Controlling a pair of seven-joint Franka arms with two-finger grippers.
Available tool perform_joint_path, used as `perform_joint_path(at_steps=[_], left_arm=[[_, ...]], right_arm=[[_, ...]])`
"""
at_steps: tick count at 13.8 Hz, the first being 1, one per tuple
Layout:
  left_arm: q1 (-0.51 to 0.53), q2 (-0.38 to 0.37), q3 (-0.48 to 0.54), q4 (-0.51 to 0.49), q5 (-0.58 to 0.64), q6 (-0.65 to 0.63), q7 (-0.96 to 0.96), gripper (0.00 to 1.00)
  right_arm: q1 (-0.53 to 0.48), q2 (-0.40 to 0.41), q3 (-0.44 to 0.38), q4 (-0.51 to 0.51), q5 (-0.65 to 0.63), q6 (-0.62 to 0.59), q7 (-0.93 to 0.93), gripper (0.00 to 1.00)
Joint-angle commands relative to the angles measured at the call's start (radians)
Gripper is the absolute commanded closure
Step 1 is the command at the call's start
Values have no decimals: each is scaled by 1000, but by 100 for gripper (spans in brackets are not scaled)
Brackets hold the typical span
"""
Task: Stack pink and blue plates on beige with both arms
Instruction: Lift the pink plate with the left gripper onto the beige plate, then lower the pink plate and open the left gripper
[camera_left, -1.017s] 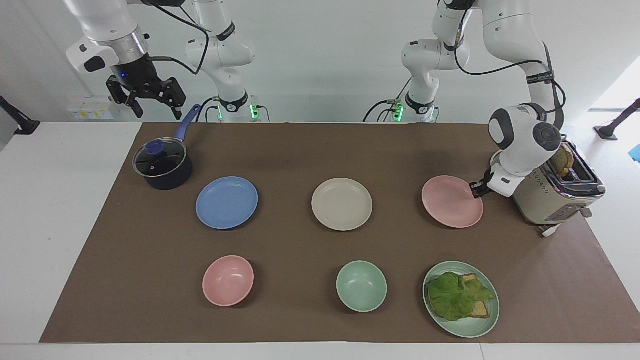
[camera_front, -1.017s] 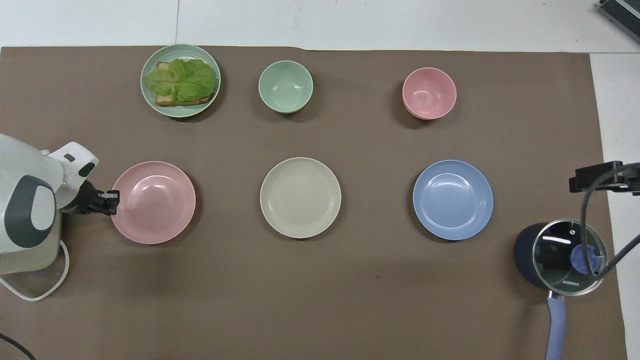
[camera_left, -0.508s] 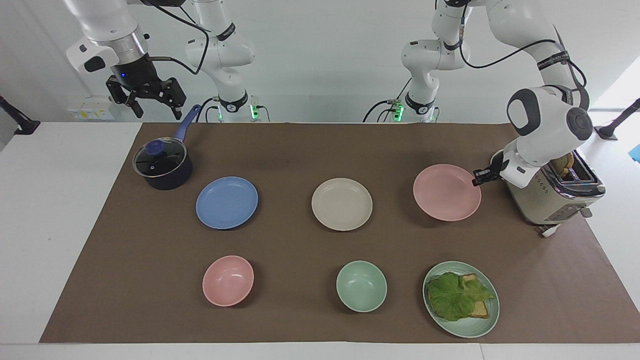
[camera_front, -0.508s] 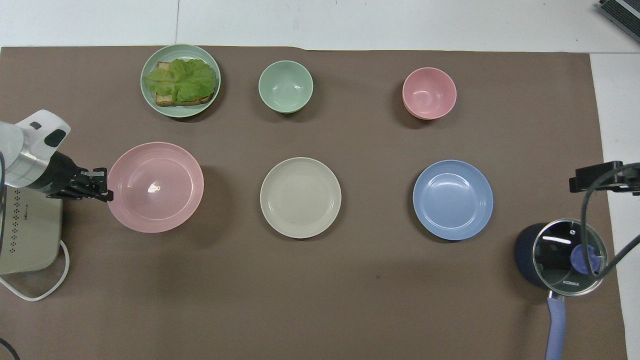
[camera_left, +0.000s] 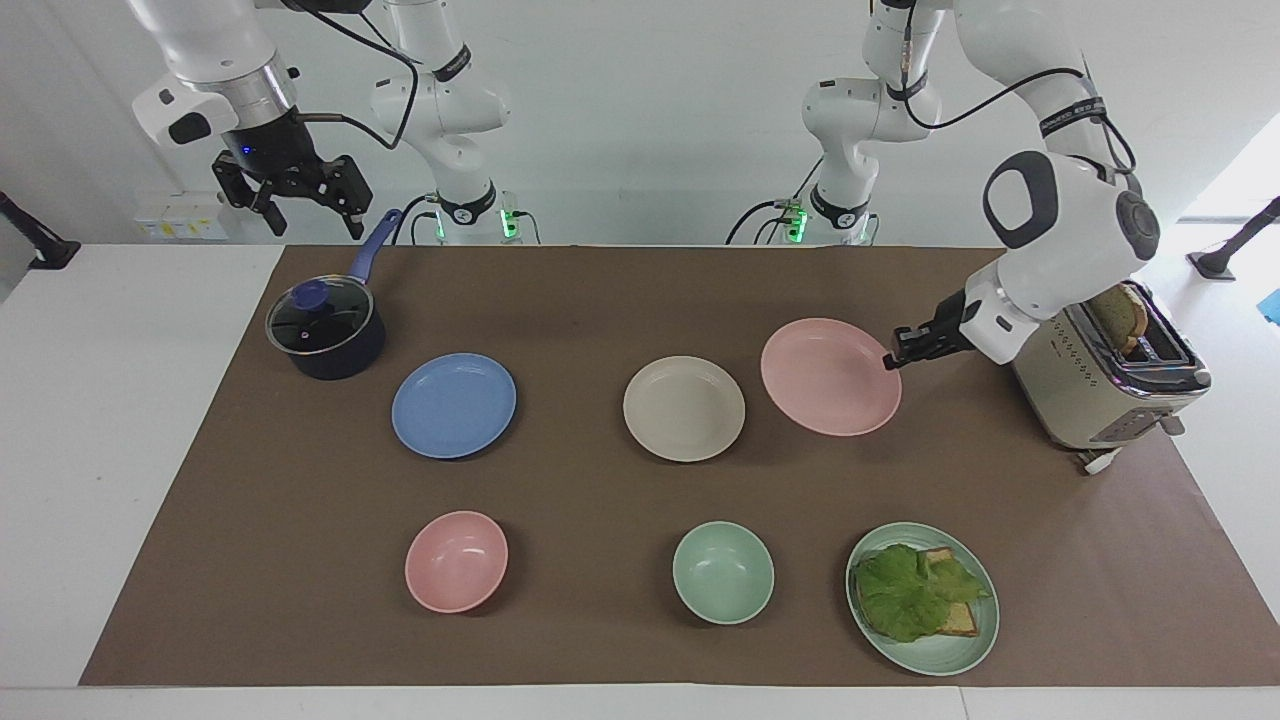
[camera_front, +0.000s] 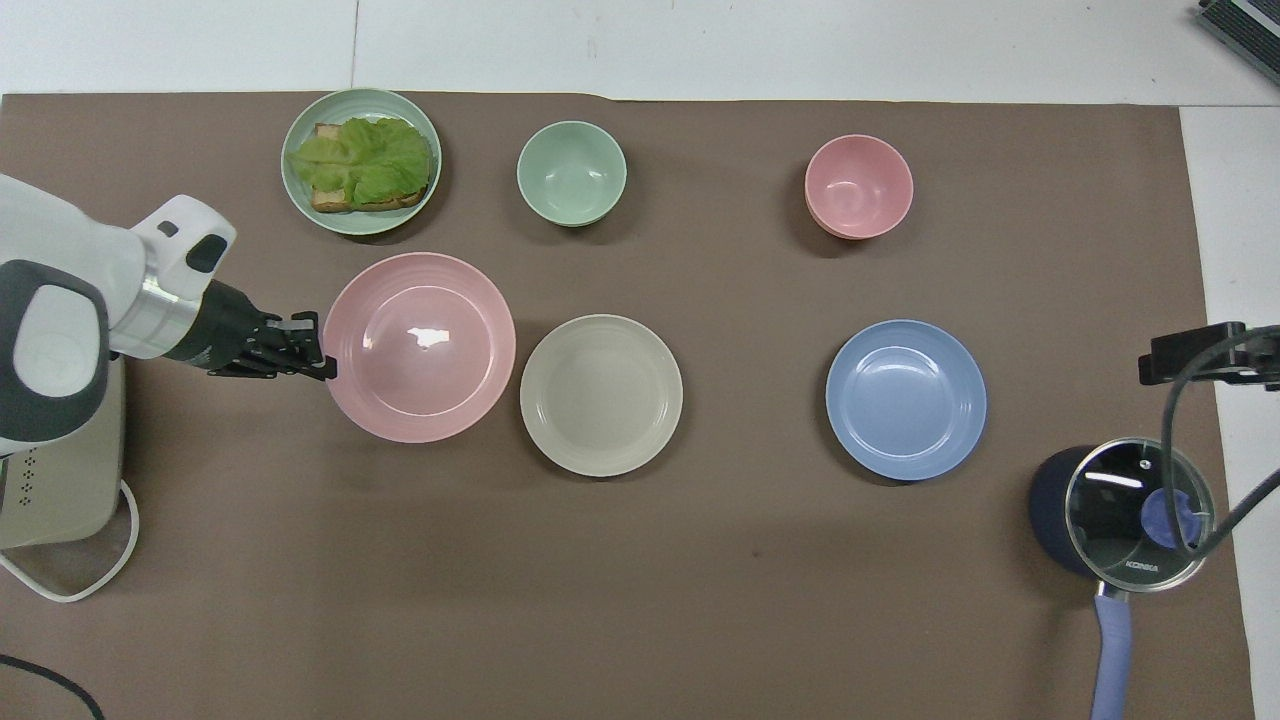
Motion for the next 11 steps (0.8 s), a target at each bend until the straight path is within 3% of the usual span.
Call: perform_joint_path(at_steps=[1,6,11], left_arm=[[-126,-25,13,-37,-17,87,-113,100],[-323,6,13,-97,-17,257,-285,100],[-365,43,13,-185,-17,392,-308,100]], right_arm=[[-13,2,4,2,19,-2,9,0],[-13,2,4,2,19,-2,9,0],[-13,2,4,2,19,-2,9,0]])
